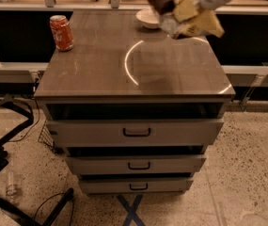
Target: Move brown chip bag near coke can
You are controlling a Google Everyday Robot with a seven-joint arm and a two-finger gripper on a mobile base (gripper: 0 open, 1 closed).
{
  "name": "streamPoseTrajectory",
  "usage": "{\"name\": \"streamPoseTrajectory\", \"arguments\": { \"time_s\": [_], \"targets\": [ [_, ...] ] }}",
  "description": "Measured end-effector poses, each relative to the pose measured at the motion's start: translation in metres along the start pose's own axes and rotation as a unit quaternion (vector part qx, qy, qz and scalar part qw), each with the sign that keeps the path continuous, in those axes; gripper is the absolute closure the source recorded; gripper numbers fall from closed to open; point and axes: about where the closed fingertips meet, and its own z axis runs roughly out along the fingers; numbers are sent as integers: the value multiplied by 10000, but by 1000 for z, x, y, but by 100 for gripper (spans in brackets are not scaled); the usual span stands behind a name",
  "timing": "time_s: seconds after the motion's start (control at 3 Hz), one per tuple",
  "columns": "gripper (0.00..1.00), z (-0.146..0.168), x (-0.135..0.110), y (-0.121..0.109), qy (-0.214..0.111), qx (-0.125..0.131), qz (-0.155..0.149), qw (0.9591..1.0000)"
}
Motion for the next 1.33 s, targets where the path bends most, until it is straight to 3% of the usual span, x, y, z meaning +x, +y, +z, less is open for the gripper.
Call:
{"name": "streamPoseTrajectory", "arguments": {
  "time_s": [0.67,1.33],
  "targets": [
    [100,81,-83,31,-490,-109,-536,9973],
    [100,128,-126,75,-852,-335,-905,9917]
  ]
}}
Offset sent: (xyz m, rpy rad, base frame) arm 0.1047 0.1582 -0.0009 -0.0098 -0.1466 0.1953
